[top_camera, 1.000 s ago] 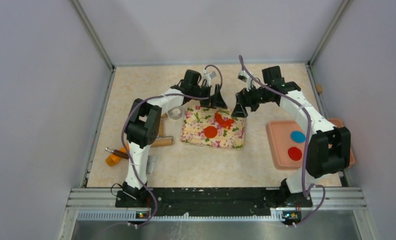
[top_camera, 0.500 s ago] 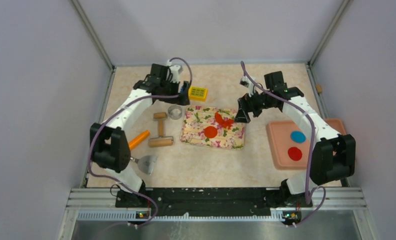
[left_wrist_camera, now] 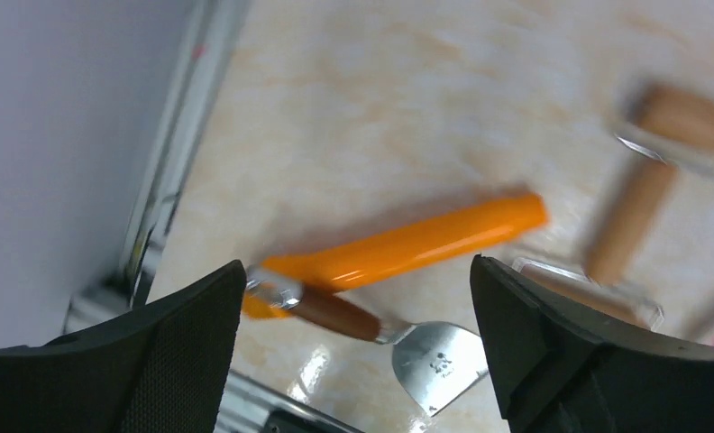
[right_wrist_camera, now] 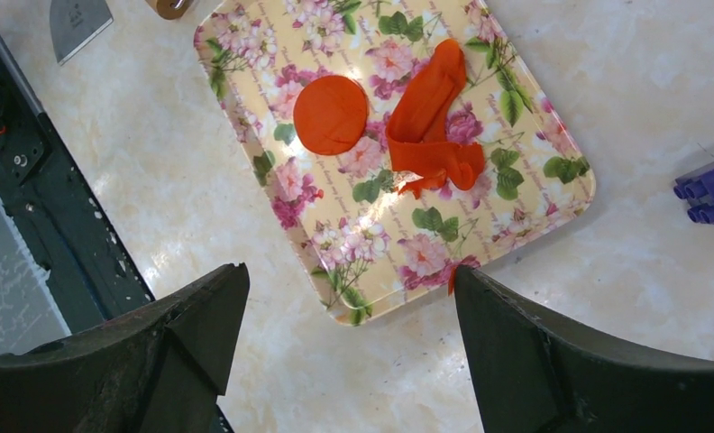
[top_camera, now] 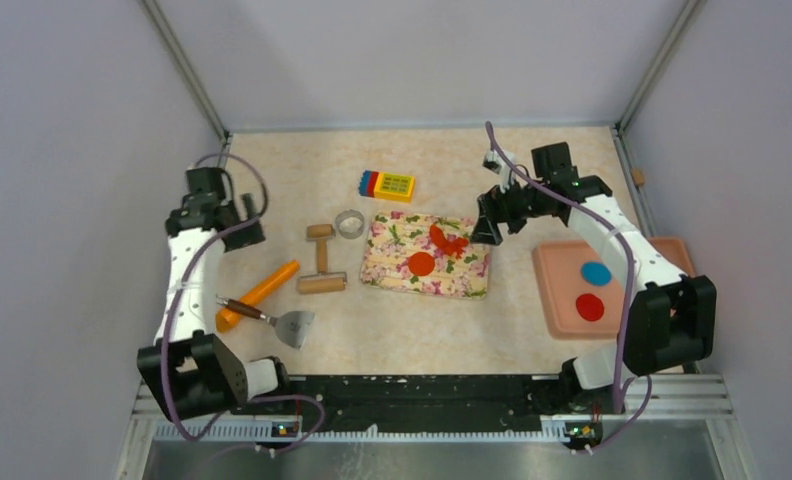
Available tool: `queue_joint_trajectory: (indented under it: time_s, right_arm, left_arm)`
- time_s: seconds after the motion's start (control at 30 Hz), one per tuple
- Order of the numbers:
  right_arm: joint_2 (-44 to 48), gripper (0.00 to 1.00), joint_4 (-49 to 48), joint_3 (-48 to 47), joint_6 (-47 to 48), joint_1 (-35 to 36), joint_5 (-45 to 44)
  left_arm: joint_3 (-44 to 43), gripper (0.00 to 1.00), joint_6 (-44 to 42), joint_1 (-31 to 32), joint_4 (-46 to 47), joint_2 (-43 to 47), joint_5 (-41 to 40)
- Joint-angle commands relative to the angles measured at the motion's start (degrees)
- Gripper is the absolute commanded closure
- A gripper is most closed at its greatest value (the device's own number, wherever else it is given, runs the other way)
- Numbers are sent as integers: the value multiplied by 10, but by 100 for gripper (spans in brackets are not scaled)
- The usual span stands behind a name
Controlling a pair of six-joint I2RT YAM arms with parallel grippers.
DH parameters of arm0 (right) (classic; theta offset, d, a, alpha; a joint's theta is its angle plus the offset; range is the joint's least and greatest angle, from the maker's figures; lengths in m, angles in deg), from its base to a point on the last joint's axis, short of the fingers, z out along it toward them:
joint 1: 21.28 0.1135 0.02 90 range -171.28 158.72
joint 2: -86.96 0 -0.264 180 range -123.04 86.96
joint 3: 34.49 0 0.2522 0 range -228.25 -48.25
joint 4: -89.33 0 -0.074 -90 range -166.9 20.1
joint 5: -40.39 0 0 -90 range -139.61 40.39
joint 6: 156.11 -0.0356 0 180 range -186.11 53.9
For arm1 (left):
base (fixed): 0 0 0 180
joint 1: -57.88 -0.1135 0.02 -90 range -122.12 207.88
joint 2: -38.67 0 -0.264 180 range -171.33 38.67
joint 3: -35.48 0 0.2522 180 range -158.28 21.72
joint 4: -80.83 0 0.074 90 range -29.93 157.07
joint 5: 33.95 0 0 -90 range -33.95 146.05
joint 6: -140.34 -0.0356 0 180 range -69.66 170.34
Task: Roll out the dumpling wrappers from the dough
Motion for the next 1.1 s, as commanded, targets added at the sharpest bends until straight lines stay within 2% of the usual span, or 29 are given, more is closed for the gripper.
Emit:
queue_joint_trajectory:
  time_s: [0.0, 0.2, 0.27, 0.63, 0.87, 1.07]
  right_arm:
    - [-15, 14, -7, -24, -15, -4, 16]
    - [-47, 14, 30, -74, -6, -4, 24]
    - [-59, 15, 47, -91, 2, -4, 28]
    - [-98, 16, 100, -140, 26, -4, 20]
    - [-93, 17, 94, -129, 19, -4, 16]
    - [-86, 17, 87, -115, 12, -4, 12]
  left_arm:
    - [-10, 5, 162, -136, -88, 38, -56]
    - [43, 8, 241, -269, -109, 46, -11]
    - [71, 10, 247, -288, -100, 51, -2]
    - [174, 26, 268, -299, 38, 74, 42]
    - [204, 31, 238, -300, 119, 56, 48]
    - [209, 38, 226, -299, 151, 36, 76]
